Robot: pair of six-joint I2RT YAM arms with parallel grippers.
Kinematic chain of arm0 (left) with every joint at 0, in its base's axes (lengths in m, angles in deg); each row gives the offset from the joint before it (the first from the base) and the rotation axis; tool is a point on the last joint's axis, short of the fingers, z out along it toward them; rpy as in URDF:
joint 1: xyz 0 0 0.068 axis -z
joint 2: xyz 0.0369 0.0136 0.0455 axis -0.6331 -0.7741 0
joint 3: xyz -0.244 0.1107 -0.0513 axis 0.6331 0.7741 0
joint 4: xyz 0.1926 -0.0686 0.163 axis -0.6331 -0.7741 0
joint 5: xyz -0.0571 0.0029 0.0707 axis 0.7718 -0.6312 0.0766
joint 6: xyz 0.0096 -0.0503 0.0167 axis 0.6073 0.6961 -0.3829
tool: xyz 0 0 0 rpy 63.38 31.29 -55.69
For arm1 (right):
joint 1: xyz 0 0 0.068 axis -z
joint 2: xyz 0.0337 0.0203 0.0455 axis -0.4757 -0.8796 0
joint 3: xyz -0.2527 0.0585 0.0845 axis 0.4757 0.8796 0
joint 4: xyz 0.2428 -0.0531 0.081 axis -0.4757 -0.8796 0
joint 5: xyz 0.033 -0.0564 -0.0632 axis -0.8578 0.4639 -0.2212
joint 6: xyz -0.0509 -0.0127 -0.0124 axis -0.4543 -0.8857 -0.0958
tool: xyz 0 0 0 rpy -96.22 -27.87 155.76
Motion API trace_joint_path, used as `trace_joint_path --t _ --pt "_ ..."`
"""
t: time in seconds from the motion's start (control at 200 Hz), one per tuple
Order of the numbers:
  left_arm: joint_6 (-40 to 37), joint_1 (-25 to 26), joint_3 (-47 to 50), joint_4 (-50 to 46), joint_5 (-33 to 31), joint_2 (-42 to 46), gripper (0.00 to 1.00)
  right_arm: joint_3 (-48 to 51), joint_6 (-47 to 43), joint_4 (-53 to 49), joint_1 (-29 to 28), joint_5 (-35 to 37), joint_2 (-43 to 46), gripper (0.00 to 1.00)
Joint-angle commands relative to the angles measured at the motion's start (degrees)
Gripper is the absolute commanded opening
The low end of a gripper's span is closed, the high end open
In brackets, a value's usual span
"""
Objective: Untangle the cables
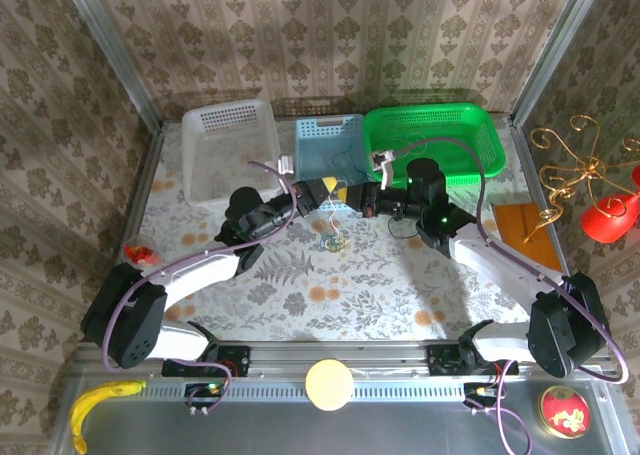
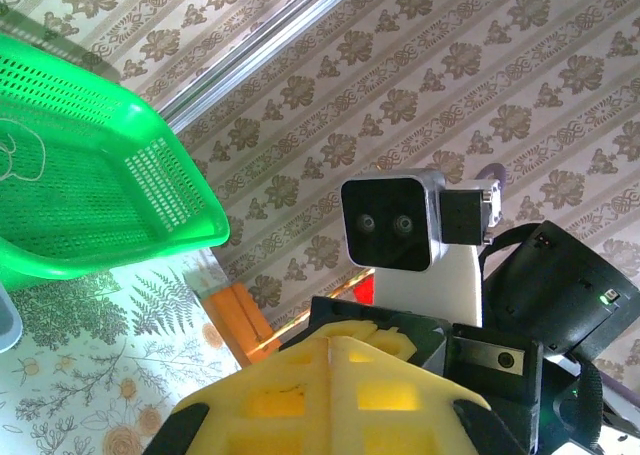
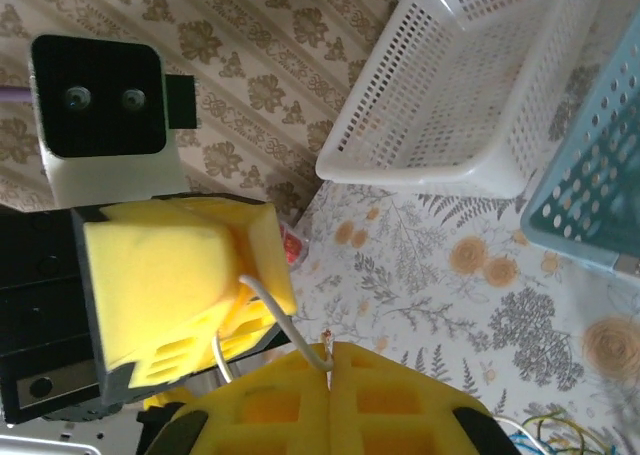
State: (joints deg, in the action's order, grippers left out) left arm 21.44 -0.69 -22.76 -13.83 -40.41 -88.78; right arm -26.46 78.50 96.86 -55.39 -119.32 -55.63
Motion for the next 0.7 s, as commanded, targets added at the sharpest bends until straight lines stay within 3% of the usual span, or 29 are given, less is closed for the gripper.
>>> trace_joint_path --t 0.0,0.14,0.2,0.285,0.315,0.525,0.695 --pt "0.33 -0.09 -0.88 1.56 0.09 -0.40 0.03 -2.42 -0.50 1.54 0.18 -1.01 0.24 0.00" --pt "-0.20 -2.20 0.41 1.78 -0.17 1.10 0.55 -3.42 -1.13 -1.03 0.18 0.64 1.58 0.00" --pt "-1.67 -3.54 1.22 -0.14 -0.29 2.78 0.72 -3.99 -1.25 -2.34 0.18 1.39 1.92 0.00" --pt "-5.47 -4.96 2.54 -4.97 -0.78 5.94 0.88 -5.00 -1.44 -3.66 0.18 1.82 2.40 0.00" --pt "-7.15 -5.40 3.24 -6.70 -1.18 7.33 0.99 -5.31 -1.35 -4.16 0.18 2.12 2.50 0.00" --pt "-19.83 -6.01 7.57 -21.02 -4.38 14.87 1.00 -7.10 -1.10 -6.65 0.18 3.48 3.11 0.00" --pt "-33.97 -2.14 9.01 -33.70 -9.81 16.80 1.00 -8.44 -0.91 -8.11 0.18 3.87 2.94 0.00"
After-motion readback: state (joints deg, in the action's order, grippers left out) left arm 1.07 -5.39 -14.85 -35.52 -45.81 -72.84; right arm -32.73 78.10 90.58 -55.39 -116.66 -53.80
